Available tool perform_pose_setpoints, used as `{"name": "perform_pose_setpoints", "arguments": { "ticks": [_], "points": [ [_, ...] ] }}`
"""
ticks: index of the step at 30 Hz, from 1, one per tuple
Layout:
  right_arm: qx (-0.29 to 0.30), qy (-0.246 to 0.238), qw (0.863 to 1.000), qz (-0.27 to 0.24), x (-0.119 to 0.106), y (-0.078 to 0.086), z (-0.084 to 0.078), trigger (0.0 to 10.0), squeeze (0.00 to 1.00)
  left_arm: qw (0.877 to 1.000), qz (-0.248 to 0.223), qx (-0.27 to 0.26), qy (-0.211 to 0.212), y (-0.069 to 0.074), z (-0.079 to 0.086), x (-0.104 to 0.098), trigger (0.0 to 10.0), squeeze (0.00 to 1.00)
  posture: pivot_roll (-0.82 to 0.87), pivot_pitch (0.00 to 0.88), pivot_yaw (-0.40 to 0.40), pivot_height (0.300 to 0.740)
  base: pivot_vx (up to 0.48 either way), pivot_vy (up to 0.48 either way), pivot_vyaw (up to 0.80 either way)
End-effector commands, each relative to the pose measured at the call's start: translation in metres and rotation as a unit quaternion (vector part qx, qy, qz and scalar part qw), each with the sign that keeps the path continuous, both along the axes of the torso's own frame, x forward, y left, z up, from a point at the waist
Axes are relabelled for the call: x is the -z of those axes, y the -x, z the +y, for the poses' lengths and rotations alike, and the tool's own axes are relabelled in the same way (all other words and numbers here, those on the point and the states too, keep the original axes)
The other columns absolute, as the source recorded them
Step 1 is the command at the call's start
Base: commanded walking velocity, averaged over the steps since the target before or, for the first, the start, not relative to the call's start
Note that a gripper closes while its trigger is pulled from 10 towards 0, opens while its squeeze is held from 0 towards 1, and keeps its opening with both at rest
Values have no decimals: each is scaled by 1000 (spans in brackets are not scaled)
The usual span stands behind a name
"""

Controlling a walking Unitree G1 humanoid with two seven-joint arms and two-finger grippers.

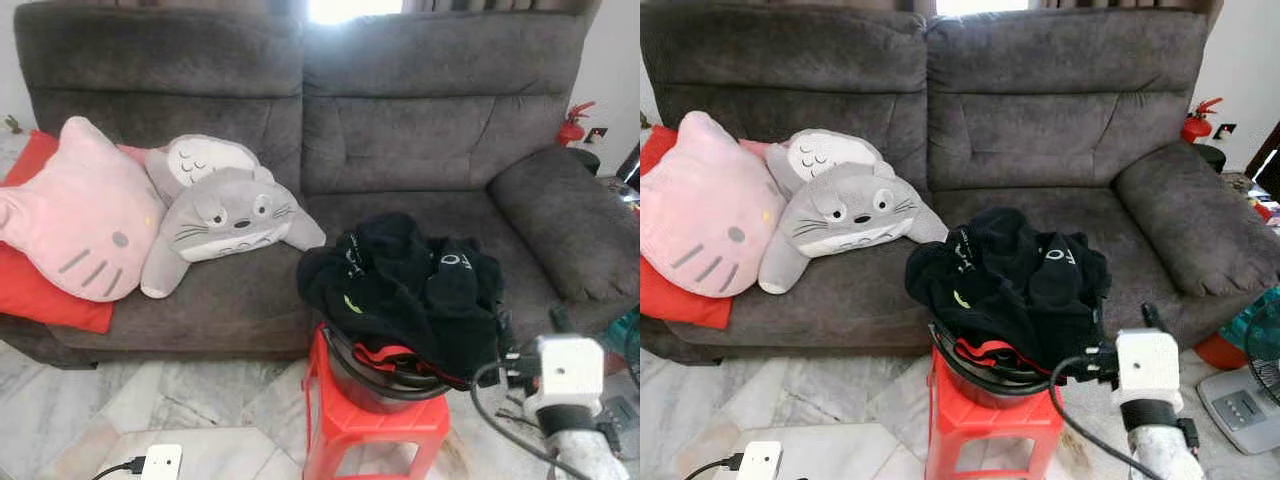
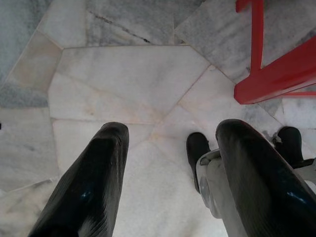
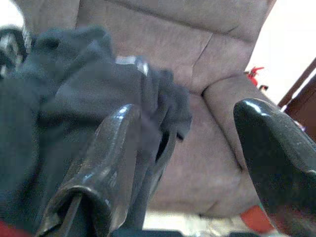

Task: Hang hanger

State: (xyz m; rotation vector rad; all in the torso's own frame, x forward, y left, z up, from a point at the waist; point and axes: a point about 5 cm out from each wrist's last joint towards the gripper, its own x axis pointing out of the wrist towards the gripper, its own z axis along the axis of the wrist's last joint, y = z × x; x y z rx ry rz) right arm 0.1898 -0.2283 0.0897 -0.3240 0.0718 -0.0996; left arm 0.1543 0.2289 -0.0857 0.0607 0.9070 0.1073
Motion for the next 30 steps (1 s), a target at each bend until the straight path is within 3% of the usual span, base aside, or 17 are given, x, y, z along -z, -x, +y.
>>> {"name": "perform_pose_setpoints", "arguments": {
  "ticks": [1,7,10,20,30],
  "points": [
    [-30,15,999,20,1,3,6,10000,0,1000,16,-19,0,8,3,3,10000,0,-198,0,-44,740,0,0,0],
    [-74,71,991,87,6,12,12,10000,0,1000,22,-23,-3,11,4,4,10000,0,-235,12,-38,740,0,0,0],
    [-71,60,990,107,7,14,12,10000,0,1000,24,-18,-5,12,4,5,10000,0,-244,28,-42,740,0,0,0],
    [-101,78,981,143,14,4,24,10000,0,999,25,-22,-9,15,6,5,10000,0,-221,43,-41,740,0,0,0],
    [-84,94,980,155,15,-4,15,10000,0,999,25,-21,-12,17,7,5,10000,0,-215,54,-40,740,0,0,0]
  ]
}}
